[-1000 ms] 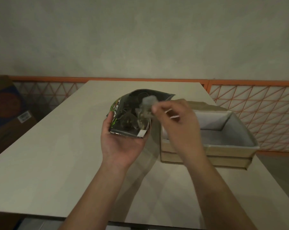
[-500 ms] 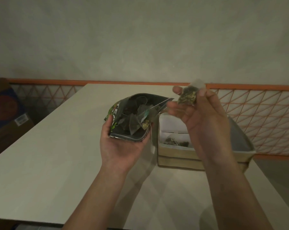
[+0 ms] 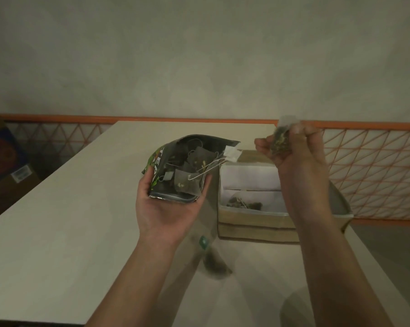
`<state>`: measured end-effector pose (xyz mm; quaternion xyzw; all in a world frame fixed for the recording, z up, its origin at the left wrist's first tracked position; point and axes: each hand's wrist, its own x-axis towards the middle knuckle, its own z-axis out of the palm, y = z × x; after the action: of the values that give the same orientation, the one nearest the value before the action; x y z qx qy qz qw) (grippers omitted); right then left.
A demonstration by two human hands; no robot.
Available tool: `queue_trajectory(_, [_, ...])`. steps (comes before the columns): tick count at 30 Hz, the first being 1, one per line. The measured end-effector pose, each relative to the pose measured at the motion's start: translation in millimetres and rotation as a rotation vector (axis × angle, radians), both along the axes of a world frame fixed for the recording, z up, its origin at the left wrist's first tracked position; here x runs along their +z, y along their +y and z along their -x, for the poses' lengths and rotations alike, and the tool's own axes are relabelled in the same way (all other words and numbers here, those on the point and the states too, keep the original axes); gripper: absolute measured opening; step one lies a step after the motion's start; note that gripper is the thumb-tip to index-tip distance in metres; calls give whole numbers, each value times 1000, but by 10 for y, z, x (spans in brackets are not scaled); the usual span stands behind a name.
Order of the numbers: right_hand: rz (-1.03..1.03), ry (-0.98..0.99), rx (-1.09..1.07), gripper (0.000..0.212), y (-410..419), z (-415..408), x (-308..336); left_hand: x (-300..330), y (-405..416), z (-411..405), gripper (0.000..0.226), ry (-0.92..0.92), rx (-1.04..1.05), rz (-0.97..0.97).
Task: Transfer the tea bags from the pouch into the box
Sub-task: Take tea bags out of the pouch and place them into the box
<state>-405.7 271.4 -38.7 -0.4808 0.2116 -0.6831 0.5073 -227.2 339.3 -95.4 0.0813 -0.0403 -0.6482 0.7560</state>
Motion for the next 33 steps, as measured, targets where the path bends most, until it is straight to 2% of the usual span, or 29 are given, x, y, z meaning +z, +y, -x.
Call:
queue_trajectory(3, [25, 291, -38, 6, -54, -43, -196, 26, 0, 23, 52, 12, 13, -9])
queue_trajectory(7, [-56, 844, -197, 9, -168, -71, -425, 33, 17, 11, 54, 17, -4, -18])
queue_trajectory(10, [-102, 1210, -176, 6, -165, -53, -458, 13, 15, -13, 57, 11, -4, -26])
queue_trajectory(14, [-48, 1370, -221, 8, -135, -90, -446, -12, 5, -17, 58, -7, -4, -39])
queue_trajectory(16, [-3, 1360, -246, 14, -108, -114, -449, -17, 4, -12, 57, -14, -1, -40])
queue_trajectory(21, [95, 983, -258, 8, 69, -259, -387, -43, -4, -24, 63, -36, -18, -24])
queue_trajectory(25, [137, 957, -194, 20, 155, -443, -404, -32, -3, -14, 62, -86, -6, -22])
queue_trajectory(30, [150, 830, -291, 7, 182, -476, -282, -45, 5, -41, 63, -71, -7, -10])
queue_trajectory(33, [157, 676, -287, 7, 190, -462, -118, -50, 0, -48, 61, -63, -16, -1])
